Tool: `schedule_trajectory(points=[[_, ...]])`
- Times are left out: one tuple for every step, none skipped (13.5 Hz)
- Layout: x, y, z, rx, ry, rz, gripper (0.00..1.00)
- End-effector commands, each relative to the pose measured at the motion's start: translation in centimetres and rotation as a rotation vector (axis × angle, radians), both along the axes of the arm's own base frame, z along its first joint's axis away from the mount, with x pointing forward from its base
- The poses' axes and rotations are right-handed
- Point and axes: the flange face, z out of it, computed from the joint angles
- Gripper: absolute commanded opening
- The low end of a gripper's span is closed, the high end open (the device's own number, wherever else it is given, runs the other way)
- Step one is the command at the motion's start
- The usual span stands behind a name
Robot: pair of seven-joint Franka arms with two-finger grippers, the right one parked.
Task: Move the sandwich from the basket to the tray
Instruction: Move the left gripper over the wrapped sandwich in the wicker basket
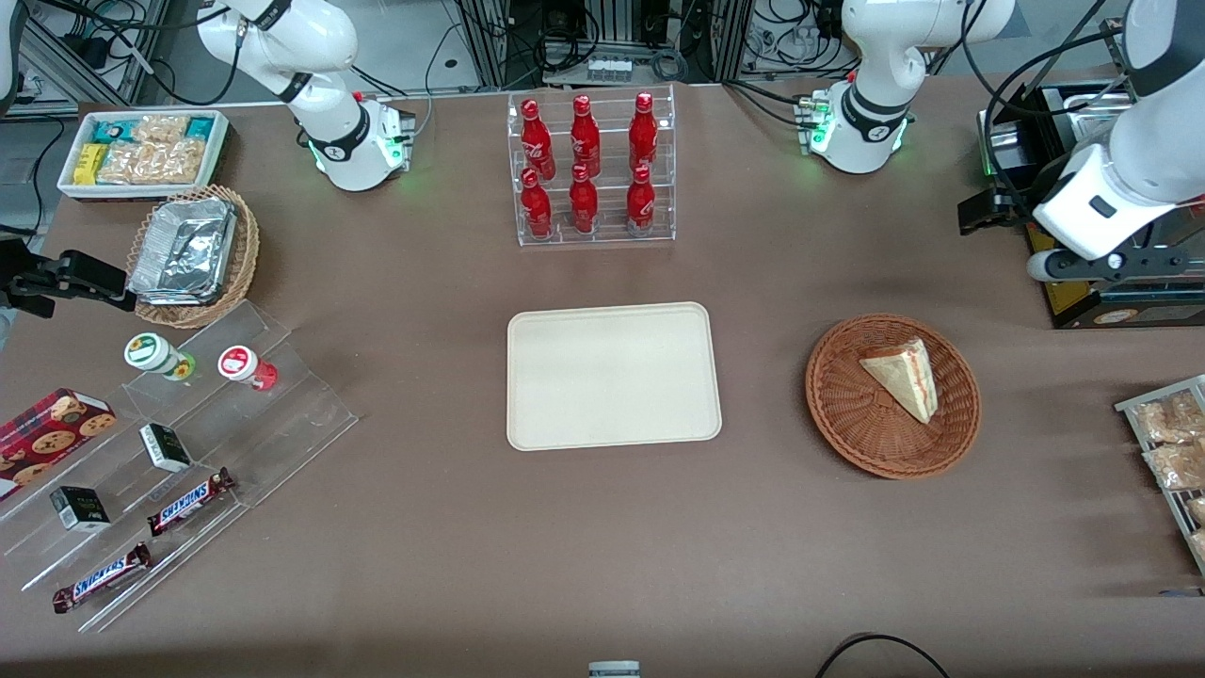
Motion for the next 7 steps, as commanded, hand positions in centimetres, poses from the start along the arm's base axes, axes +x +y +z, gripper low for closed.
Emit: schedule_trajectory(points=[[-0.3, 0.9, 1.3, 0.008, -0.035, 0.007, 1.00], [-0.2, 0.9, 1.3, 0.012, -0.041, 0.011, 1.00], [-0.1, 0.9, 1.1, 0.011, -0.038, 0.009, 1.00], [0.1, 0.8, 0.6, 0.011, -0.029, 0.006, 1.00], [0.6, 0.7, -0.7, 0.013, -0.003, 0.005, 1.00], [0.7, 0.7, -1.9, 0.014, 0.015, 0.004, 1.00], [0.9, 0.8, -3.0, 0.014, 0.009, 0.005, 1.00]])
